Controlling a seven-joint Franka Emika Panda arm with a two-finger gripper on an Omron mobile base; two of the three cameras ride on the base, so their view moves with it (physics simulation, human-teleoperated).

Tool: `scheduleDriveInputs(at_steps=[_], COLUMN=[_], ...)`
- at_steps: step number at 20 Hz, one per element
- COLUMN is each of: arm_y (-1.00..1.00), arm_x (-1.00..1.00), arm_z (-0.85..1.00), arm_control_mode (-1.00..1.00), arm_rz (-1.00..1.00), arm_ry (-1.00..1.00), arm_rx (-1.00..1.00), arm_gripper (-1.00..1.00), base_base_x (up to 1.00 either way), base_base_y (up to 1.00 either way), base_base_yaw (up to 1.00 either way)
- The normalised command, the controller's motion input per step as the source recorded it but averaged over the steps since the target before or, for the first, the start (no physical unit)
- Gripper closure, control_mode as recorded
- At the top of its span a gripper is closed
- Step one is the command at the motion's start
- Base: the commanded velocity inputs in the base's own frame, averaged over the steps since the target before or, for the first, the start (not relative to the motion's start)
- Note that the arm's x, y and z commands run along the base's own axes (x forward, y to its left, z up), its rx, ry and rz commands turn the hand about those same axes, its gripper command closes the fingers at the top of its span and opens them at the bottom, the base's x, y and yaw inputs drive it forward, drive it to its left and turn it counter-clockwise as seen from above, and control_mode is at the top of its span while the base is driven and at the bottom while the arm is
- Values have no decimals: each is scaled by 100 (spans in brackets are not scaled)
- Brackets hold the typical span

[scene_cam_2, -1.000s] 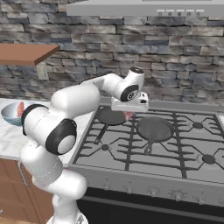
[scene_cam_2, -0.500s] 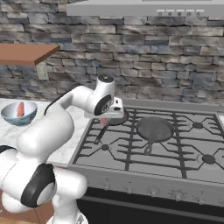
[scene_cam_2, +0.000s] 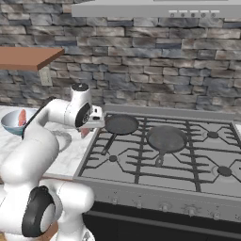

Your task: Place one of the steaks on the plate and the other in the bowl. Then place the bowl in the fridge.

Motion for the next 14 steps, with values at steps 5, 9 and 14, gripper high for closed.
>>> scheduleDriveInputs(at_steps=[5, 9, 14], arm_y=[98, 88, 89], arm_x=[0, 0, 0], arm_z=[-6, -22, -27], arm_control_mode=[-100, -100, -100], arm_rz=[1, 3, 4], arm_ry=[2, 0, 0], arm_rx=[1, 1, 1], arm_gripper=[100, 100, 100], base_base_x=[0, 0, 0], base_base_y=[0, 0, 0], base_base_yaw=[0, 0, 0])
